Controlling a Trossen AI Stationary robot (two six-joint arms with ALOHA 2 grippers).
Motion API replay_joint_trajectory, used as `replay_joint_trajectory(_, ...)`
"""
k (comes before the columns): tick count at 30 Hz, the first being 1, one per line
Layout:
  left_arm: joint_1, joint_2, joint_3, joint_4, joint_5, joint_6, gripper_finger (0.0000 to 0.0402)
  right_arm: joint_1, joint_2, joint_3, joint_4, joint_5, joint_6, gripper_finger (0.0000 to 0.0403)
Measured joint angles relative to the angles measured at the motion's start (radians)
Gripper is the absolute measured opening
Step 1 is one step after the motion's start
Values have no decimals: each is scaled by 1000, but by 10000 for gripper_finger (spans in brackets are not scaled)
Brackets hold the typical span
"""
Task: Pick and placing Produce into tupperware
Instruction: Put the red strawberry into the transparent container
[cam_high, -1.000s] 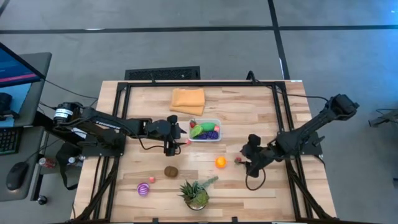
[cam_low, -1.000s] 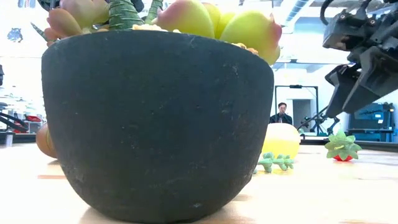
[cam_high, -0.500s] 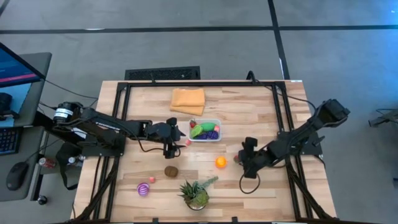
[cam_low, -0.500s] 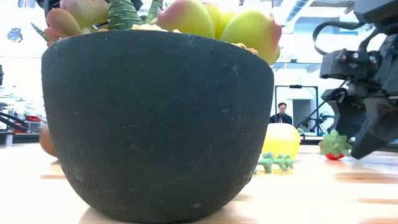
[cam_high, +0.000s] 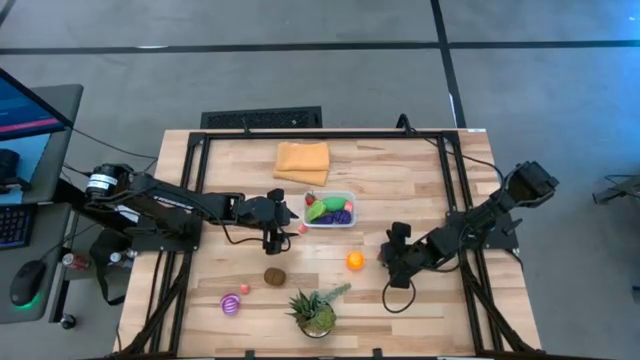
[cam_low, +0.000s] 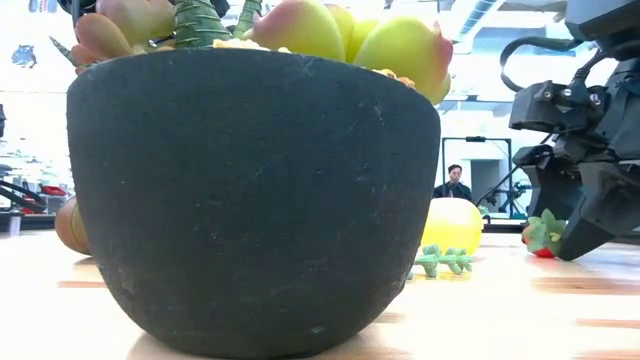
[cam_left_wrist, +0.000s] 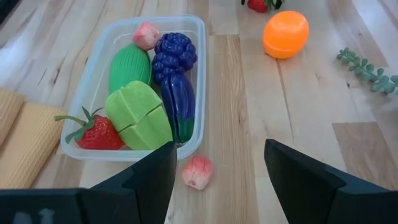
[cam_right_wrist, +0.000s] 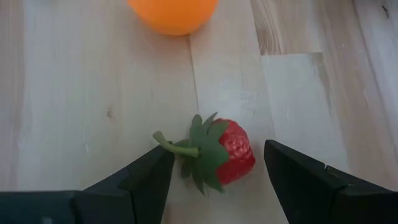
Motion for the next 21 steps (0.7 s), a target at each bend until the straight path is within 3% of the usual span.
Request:
replay_joint_trajectory(14, -15, 0, 0, -26, 0, -16, 236, -20, 9, -1, 39, 4, 0, 246)
replay_joint_trajectory(21, -27, 0, 0, -26, 0, -16, 236, -20, 9, -1, 40, 3, 0, 204)
